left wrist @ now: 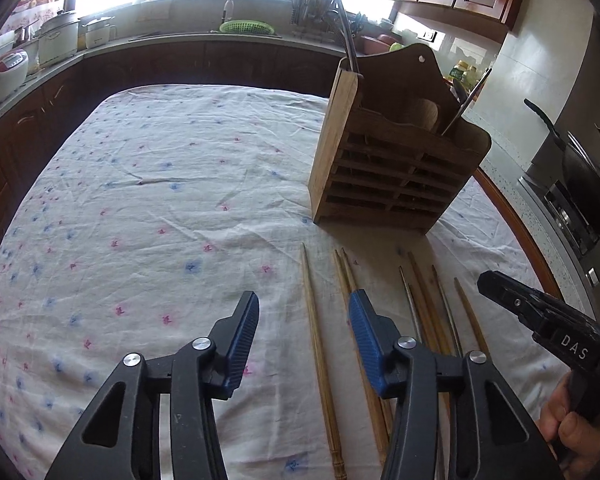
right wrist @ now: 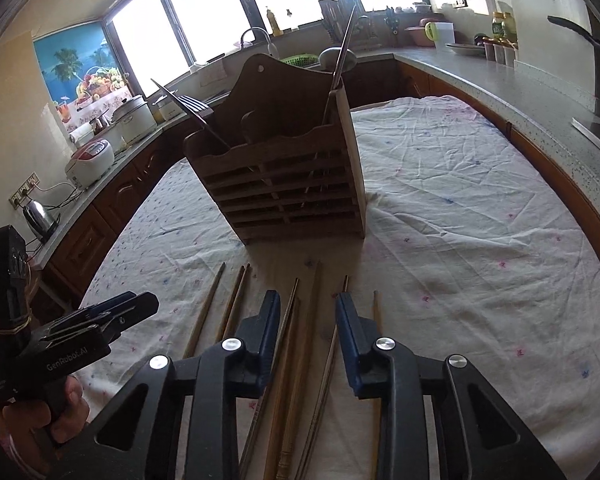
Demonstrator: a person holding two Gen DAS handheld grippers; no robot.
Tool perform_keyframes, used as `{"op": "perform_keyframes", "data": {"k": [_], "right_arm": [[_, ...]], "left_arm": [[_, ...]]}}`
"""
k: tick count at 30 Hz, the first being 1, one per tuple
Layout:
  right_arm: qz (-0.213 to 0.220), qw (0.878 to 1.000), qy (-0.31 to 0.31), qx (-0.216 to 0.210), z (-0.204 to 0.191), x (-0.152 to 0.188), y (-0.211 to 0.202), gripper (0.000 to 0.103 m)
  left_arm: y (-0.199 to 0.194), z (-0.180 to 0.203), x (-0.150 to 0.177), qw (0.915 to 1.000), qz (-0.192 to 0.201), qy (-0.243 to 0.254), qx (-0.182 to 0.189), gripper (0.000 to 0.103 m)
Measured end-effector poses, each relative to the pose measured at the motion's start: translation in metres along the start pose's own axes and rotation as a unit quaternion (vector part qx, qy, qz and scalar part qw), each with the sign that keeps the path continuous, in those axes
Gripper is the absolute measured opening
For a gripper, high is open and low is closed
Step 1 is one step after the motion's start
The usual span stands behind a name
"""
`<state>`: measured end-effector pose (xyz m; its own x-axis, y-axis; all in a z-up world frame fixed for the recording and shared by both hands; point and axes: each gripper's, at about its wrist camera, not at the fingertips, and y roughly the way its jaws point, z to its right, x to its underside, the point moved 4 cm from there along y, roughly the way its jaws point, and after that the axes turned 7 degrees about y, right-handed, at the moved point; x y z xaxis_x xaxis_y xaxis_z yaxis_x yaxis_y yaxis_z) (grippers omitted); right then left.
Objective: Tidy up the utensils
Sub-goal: 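Grasp a wooden chopstick with the left tool while the right tool grasps another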
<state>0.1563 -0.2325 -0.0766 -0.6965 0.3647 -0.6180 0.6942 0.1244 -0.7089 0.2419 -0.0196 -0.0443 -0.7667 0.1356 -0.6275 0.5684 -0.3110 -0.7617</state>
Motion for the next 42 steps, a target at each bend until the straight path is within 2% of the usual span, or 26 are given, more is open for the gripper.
{"op": "perform_keyframes", "data": {"k": [4, 13, 18, 21, 23, 26, 27, 33, 42], "right_arm": [[-0.024, 1.000, -0.006, 0.008, 0.000, -0.003, 0.023, 0.018], [-0.066, 0.997, -0.020, 0.028, 0.002, -0.003, 0.062, 0.014], [-0.076, 0.996, -0.035, 0.044, -0.001, -0.003, 0.075, 0.014], [-0.077, 0.993, -0.062, 0.062, -0.009, -0.003, 0.079, 0.014], [-0.073, 0.992, -0.077, 0.071, -0.012, -0.003, 0.081, 0.014], [-0.067, 0.991, -0.086, 0.077, -0.013, -0.001, 0.080, 0.012], [-0.067, 0.991, -0.085, 0.076, -0.013, -0.001, 0.079, 0.008], [-0.058, 0.996, -0.047, 0.038, -0.009, -0.003, 0.058, 0.006], [0.019, 0.999, -0.035, -0.010, -0.021, -0.020, -0.025, 0.005]], "left_arm": [[0.027, 0.003, -0.010, 0.9997, -0.022, 0.012, -0.003, 0.037], [0.077, 0.004, -0.015, 0.9978, -0.060, 0.025, -0.009, 0.023], [0.085, 0.009, -0.018, 0.9975, -0.060, 0.036, -0.007, 0.023], [0.088, 0.015, -0.017, 0.9967, -0.059, 0.054, -0.013, 0.019], [0.088, 0.017, -0.016, 0.9963, -0.056, 0.062, -0.018, 0.010], [0.088, 0.016, -0.015, 0.9971, -0.052, 0.055, -0.006, 0.005], [0.086, 0.014, -0.015, 0.9975, -0.052, 0.048, 0.001, 0.005], [0.062, 0.010, -0.014, 0.9986, -0.033, 0.036, 0.019, 0.004], [-0.043, 0.005, -0.019, 0.9963, 0.059, 0.031, 0.055, 0.004]]}}
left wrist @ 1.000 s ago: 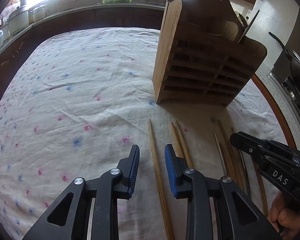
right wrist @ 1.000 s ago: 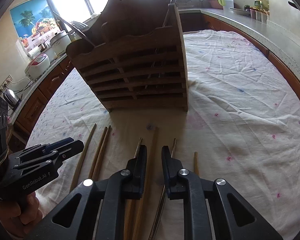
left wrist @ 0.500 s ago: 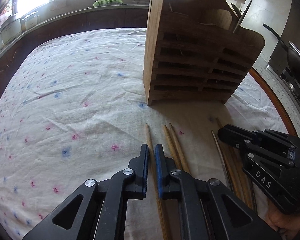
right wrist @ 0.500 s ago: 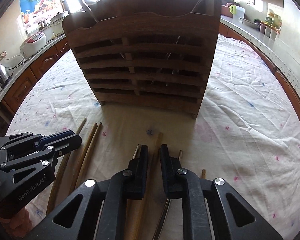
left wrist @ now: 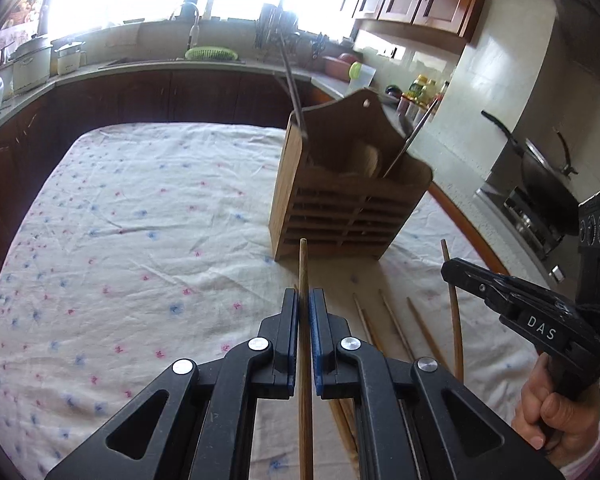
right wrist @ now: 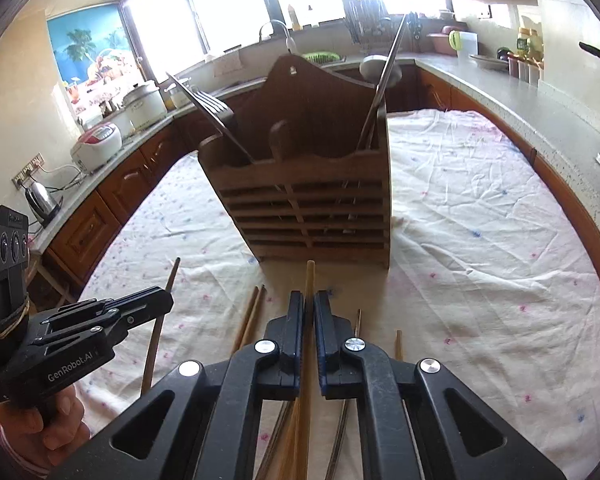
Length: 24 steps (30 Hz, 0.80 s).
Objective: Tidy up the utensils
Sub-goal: 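Lift the wooden chopsticks and lower them into the holder with both tools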
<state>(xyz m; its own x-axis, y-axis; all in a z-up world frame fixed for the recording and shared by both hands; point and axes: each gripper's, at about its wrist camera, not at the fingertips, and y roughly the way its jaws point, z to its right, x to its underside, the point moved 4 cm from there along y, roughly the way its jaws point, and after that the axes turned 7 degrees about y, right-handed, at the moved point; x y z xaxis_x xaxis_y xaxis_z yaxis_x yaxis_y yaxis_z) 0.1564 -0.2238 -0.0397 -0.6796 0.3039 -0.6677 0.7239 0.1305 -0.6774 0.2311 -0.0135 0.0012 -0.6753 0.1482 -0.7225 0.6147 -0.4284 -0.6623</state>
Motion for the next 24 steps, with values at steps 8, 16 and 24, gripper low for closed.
{"op": "perform_keyframes", "data": {"k": [8, 16, 24], "right_arm": [[0.074, 0.997, -0.002, -0.024, -0.016, -0.021, -0.069, 0.005], [0.128, 0.991, -0.004, -0.033, -0.026, -0.053, -0.110, 0.005], [0.141, 0.989, -0.003, -0.037, -0.027, -0.065, -0.112, 0.005]], "left_arm": [[-0.081, 0.000, -0.001, 0.9976, 0.067, 0.000, 0.018, 0.004], [-0.108, 0.003, -0.003, 0.9947, 0.099, 0.010, 0.023, 0.004], [-0.104, 0.003, -0.013, 0.9931, 0.115, 0.013, 0.020, 0.004]]}}
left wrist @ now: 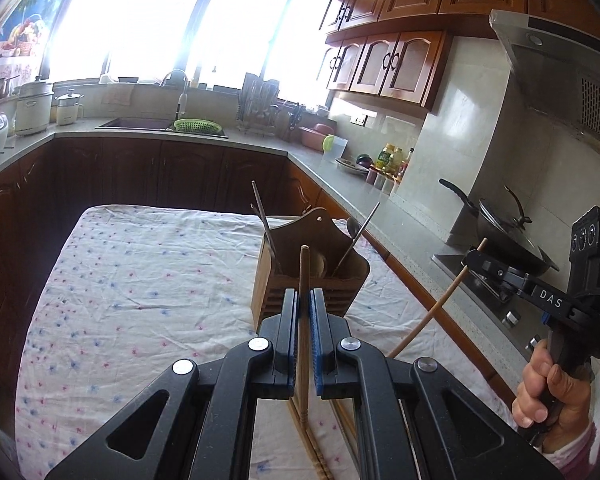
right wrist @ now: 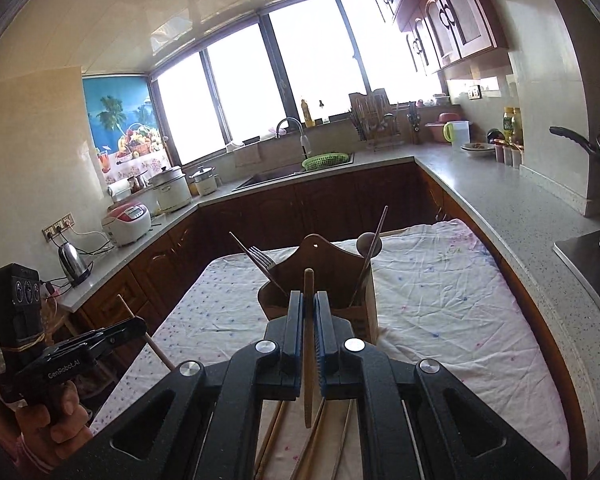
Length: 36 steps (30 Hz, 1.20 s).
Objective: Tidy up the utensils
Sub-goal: 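Lift the wooden chopsticks and lower them into the holder with both tools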
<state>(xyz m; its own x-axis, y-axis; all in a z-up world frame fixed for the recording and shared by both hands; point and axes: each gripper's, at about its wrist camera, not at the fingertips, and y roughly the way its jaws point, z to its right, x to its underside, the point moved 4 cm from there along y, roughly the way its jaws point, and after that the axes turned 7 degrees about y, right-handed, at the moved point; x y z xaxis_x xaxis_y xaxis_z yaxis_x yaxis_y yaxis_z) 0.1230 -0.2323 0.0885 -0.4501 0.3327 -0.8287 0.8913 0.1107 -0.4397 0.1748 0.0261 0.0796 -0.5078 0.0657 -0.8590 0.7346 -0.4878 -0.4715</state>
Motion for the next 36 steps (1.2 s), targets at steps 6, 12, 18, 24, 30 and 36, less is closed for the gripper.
{"op": "perform_keyframes", "data": {"k": [6, 12, 18, 24, 30, 36], "right_arm": [[0.010, 1.000, 0.003, -0.002, 0.003, -0.006, -0.001, 0.005], [0.026, 1.000, 0.005, -0.001, 0.005, -0.019, -0.002, 0.005], [0.042, 0.999, 0.007, 0.003, 0.010, -0.034, -0.003, 0.005], [0.069, 0.998, 0.011, 0.008, 0.016, -0.063, 0.000, 0.005], [0.097, 0.995, 0.013, 0.015, 0.019, -0.101, 0.015, 0.005], [0.089, 0.995, 0.024, 0.025, 0.032, -0.113, 0.051, 0.005]], "left_arm": [[0.005, -0.001, -0.013, 0.9999, 0.014, 0.003, -0.004, 0.004], [0.005, -0.004, -0.026, 0.9994, 0.033, 0.004, -0.009, 0.004], [0.009, -0.002, -0.037, 0.9986, 0.049, 0.010, -0.016, 0.004], [0.015, 0.004, -0.063, 0.9961, 0.079, 0.031, -0.023, 0.004], [0.042, 0.002, -0.090, 0.9935, 0.102, 0.040, -0.033, 0.004], [0.087, -0.011, -0.093, 0.9928, 0.105, 0.026, -0.052, 0.004]]}}
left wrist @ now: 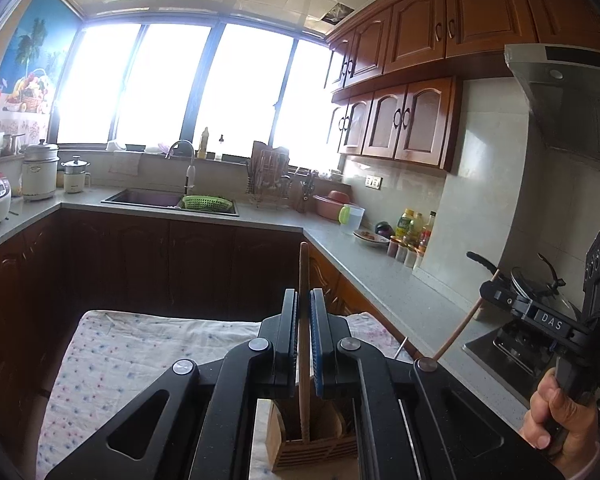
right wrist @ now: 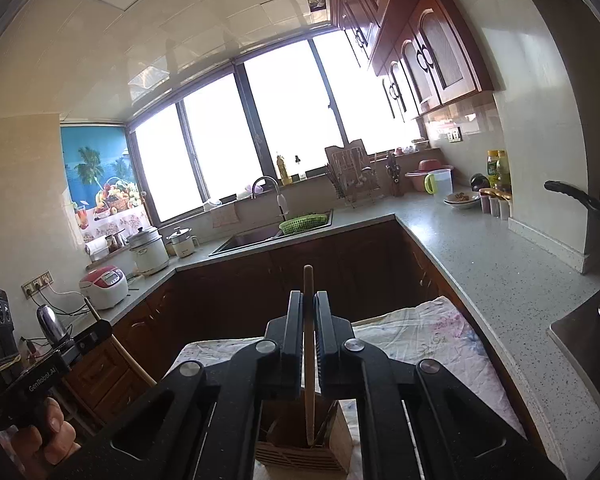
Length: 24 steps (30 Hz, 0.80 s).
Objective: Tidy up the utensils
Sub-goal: 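Lift the wooden chopsticks and lower them into the holder with both tools, then open both tools to release the wooden chopsticks in the holder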
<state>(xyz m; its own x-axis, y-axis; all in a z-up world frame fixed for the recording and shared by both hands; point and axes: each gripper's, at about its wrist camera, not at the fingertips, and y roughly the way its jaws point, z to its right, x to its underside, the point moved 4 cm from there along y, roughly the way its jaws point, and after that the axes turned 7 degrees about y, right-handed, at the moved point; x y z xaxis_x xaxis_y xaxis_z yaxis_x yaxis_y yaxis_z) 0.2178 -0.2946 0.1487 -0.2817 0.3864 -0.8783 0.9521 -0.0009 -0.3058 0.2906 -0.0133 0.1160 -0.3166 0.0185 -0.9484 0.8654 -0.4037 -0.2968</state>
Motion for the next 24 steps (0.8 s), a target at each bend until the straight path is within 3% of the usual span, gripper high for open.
{"op": "perform_keyframes", "data": {"k": [6, 14, 24], "right_arm": [[-0.029, 0.999, 0.018, 0.005, 0.018, 0.032, 0.034, 0.005], [-0.073, 0.997, 0.032, 0.017, 0.035, 0.073, 0.062, 0.005], [-0.073, 0.997, 0.028, 0.025, 0.035, 0.073, 0.061, 0.006]], "left_arm": [[0.036, -0.006, 0.038, 0.9996, -0.008, -0.026, -0.007, 0.004], [0.076, -0.004, 0.078, 0.9977, -0.056, -0.036, -0.005, 0.004], [0.086, -0.009, 0.070, 0.9979, -0.059, -0.025, -0.009, 0.005]]}}
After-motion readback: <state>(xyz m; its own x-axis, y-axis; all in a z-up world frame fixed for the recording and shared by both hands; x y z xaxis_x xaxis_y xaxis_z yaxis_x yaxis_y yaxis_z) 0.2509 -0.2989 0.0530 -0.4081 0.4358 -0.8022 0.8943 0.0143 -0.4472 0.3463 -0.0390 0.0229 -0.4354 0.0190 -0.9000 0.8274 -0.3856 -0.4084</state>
